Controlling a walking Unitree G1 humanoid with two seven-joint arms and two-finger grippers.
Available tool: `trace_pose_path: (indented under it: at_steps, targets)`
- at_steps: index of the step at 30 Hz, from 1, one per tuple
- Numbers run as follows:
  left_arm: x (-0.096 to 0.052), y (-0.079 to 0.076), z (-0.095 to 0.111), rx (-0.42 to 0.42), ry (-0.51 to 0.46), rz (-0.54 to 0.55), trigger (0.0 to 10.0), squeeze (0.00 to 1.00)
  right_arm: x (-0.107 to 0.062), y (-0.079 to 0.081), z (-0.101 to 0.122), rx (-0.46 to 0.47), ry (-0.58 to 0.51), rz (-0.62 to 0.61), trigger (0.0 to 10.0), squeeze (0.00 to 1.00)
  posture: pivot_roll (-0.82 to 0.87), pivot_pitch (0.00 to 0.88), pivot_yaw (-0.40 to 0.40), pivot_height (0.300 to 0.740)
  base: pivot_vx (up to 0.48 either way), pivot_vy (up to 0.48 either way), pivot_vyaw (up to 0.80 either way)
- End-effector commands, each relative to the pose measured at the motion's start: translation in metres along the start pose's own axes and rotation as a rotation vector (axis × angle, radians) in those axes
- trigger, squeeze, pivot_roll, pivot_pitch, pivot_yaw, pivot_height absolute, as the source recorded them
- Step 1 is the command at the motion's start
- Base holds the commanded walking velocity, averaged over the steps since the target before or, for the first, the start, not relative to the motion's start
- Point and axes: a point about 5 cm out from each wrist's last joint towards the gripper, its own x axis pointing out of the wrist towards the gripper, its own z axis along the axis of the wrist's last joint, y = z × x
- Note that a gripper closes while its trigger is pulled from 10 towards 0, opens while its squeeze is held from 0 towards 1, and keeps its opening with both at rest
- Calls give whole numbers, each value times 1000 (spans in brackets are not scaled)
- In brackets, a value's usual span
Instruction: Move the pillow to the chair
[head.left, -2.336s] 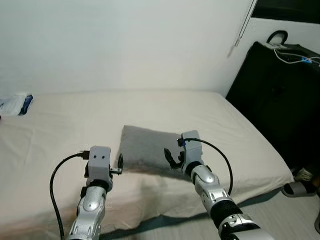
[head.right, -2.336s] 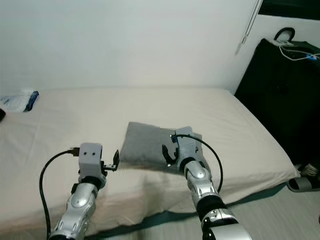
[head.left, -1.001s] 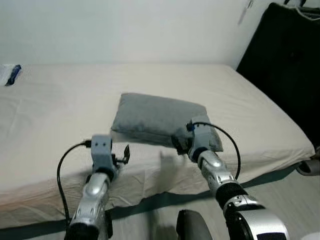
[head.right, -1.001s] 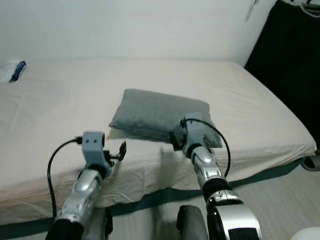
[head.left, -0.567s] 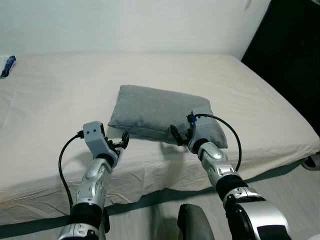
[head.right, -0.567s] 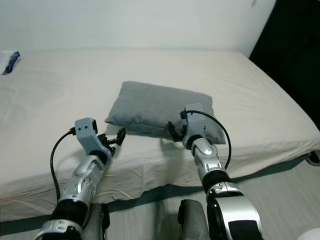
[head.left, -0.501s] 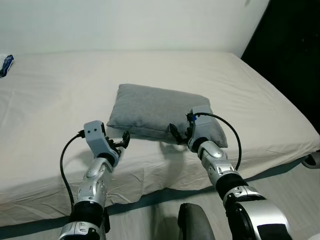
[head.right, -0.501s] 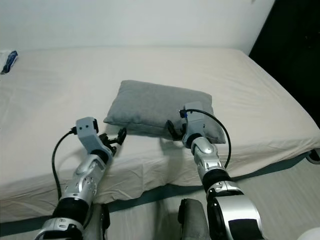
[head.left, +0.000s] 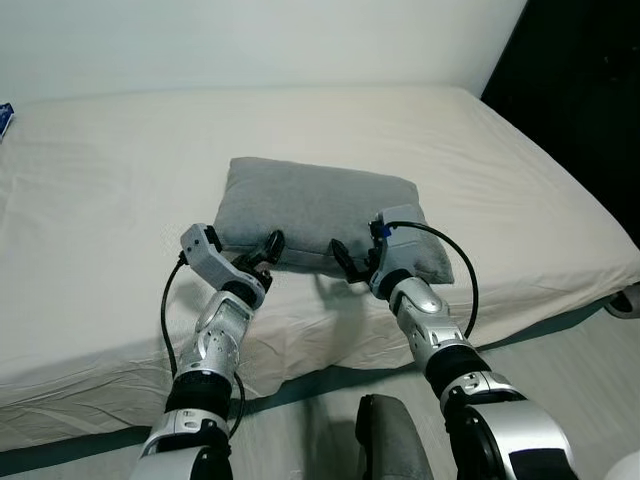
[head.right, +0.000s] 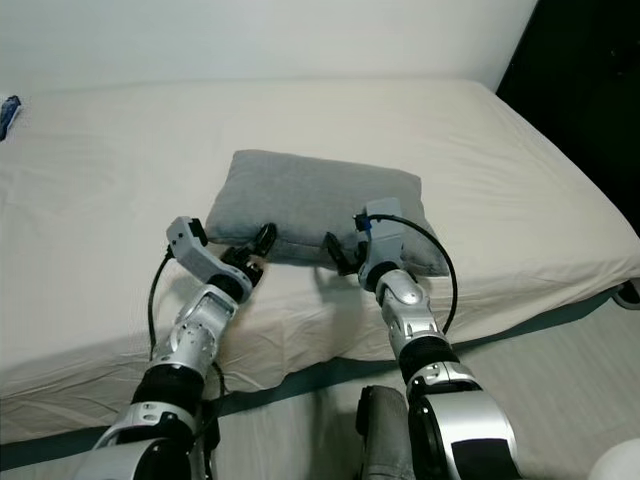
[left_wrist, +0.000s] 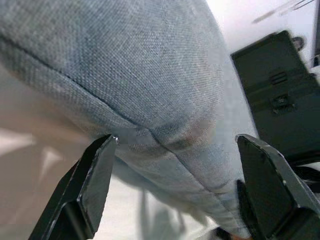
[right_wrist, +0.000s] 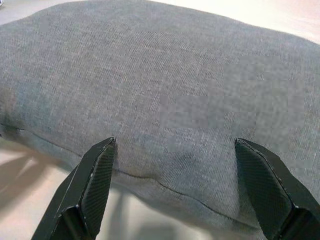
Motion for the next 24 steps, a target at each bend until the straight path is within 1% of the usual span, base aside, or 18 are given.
trace_pose_path:
  at_steps: [1,3,4,5,7,8,9,10,11,12,13,14,15,16,17,18,19,24]
  targets:
    - [4,-12,-8,-58,13,-52,10000,1000,-3,0,-6,14,6,-2,10000,0,20,169,-77,535,0,0,0]
    - [6,-14,-7,-50,3,-48,10000,1000,-3,0,-6,15,5,-3,10000,0,18,174,-73,535,0,0,0]
    - [10,-16,-6,-25,-11,-27,10000,1000,-3,-1,-6,17,3,-6,10000,0,14,179,-68,535,0,0,0]
    - [13,-17,-6,-2,-21,-10,10000,886,-3,-1,-5,18,1,-8,10000,0,12,183,-65,535,0,0,0]
    - [13,-17,-6,-2,-21,-10,10000,886,-3,-1,-5,18,1,-8,10000,0,12,183,-65,535,0,0,0]
    - [16,-18,-6,31,-28,13,10000,886,-3,-1,-5,19,-1,-10,10000,0,11,184,-63,535,0,0,0]
    - [18,-17,-7,56,-27,31,10000,86,-3,0,-5,21,-3,-10,10000,0,8,189,-59,535,0,0,0]
    - [18,-17,-7,56,-27,31,10000,86,-3,0,-5,21,-3,-10,10000,0,8,189,-59,535,0,0,0]
    - [20,-14,-7,84,-23,80,10000,0,-4,2,-7,23,-4,-9,10000,0,5,190,-53,535,0,0,0]
    - [20,-14,-7,84,-23,80,10000,0,-4,2,-7,23,-4,-9,10000,0,5,190,-53,535,0,0,0]
    - [22,-11,-6,104,-16,120,10000,0,-4,3,-8,28,-6,-11,10000,0,2,193,-47,535,0,0,0]
    - [22,-11,-6,104,-16,120,10000,0,-4,3,-8,28,-6,-11,10000,0,2,193,-47,535,0,0,0]
    - [23,-9,-6,140,0,129,10000,0,-5,3,-8,31,-6,-13,10000,0,1,193,-43,535,0,0,0]
    - [23,-9,-6,140,0,129,10000,0,-5,3,-8,31,-6,-13,10000,0,1,193,-43,535,0,0,0]
    - [23,-8,-5,168,9,131,10000,0,-5,2,-9,33,-7,-15,10000,0,1,194,-41,535,0,0,0]
    - [23,-8,-5,168,9,131,10000,0,-5,2,-9,33,-7,-15,10000,0,1,194,-41,535,0,0,0]
    - [23,-8,-4,188,21,129,10000,0,-5,2,-9,34,-7,-17,10000,0,1,195,-39,535,0,0,0]
    - [24,-4,0,169,33,142,10000,0,-6,1,-9,37,-9,-23,10000,0,10,192,-36,535,0,0,0]
